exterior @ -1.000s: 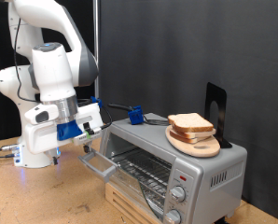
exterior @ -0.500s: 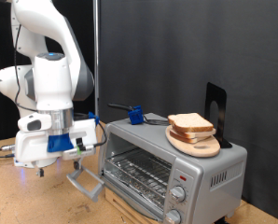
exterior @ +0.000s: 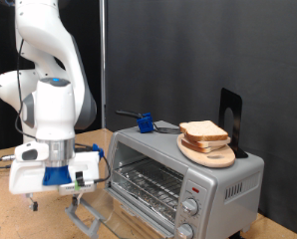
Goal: Make a piece of toast with the oven
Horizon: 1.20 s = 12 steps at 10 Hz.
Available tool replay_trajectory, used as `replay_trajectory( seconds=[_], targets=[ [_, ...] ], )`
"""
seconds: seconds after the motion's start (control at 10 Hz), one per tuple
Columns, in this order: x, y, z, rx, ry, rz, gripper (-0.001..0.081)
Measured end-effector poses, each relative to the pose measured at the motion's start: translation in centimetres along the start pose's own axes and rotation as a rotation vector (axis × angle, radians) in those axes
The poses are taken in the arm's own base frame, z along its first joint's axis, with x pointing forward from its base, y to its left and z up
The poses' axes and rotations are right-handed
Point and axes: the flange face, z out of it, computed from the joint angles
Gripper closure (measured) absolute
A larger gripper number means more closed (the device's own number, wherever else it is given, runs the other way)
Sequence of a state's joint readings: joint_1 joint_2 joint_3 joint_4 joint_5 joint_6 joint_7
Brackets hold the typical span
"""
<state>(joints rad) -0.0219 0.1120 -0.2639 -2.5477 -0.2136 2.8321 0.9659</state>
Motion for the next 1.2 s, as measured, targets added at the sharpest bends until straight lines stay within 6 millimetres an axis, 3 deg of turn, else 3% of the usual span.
replay_trajectory(
  seconds=[0.2, 0.4, 0.6, 0.8, 1.2],
  targets=[
    [0.2, -0.4, 2.3, -0.028, 0.012, 0.033, -0.0003],
    [-1.0, -2.3, 4.0, -0.014, 0.013, 0.023, -0.0003],
    [-1.6, -3.7, 4.4, -0.002, 0.006, -0.003, -0.0003],
    [-1.8, -4.4, 3.2, 0.028, -0.045, -0.044, -0.0003],
    [-0.6, -4.0, -2.3, 0.124, -0.162, -0.17, -0.0003]
  ],
)
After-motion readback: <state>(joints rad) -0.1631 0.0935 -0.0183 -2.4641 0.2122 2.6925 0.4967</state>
